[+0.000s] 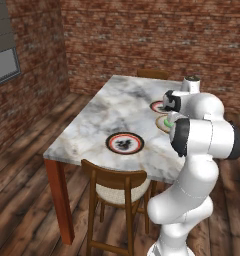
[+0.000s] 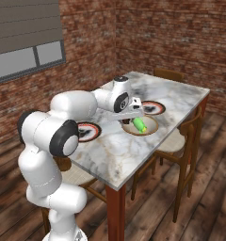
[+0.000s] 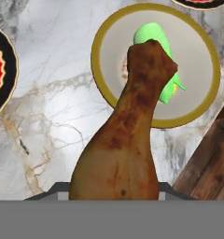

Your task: Pick the chicken drumstick and corn from their plates and place them in the bowl. Then put the bowl in the fridge.

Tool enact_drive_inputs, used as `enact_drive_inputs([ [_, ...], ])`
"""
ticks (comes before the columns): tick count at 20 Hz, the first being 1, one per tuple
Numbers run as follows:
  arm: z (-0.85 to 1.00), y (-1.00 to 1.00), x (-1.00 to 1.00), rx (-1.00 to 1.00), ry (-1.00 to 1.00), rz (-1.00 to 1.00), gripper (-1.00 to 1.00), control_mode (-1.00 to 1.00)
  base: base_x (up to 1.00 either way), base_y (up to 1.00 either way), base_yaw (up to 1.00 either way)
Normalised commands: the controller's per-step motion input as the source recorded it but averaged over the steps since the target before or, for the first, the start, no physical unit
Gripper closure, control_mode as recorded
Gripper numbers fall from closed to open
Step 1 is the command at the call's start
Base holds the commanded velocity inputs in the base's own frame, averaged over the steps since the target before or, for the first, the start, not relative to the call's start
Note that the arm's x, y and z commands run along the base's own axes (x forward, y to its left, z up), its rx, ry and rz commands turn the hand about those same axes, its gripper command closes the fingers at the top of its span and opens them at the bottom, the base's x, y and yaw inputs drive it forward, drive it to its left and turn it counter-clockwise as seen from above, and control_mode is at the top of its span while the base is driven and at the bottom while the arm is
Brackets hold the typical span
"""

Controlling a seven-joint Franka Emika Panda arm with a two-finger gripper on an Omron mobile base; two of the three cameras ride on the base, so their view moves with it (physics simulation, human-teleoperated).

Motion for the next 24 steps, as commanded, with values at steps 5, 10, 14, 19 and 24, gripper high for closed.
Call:
enact_drive_inputs([
  [5,-0.04,-0.21,-0.01,0.01,0.00,0.15,1.00,-1.00,0.00,0.00,0.00],
  [10,-0.07,-0.15,0.04,0.01,0.00,0.12,1.00,-1.00,0.00,0.00,0.00],
  [14,-0.12,0.00,0.19,0.00,0.00,0.03,1.00,-1.00,0.00,0.00,0.00],
  [19,-0.20,0.02,0.09,0.10,0.00,0.00,1.00,-1.00,0.00,0.00,0.00],
  [24,-0.12,0.00,0.03,0.23,0.00,0.00,1.00,-1.00,0.00,0.00,0.00],
])
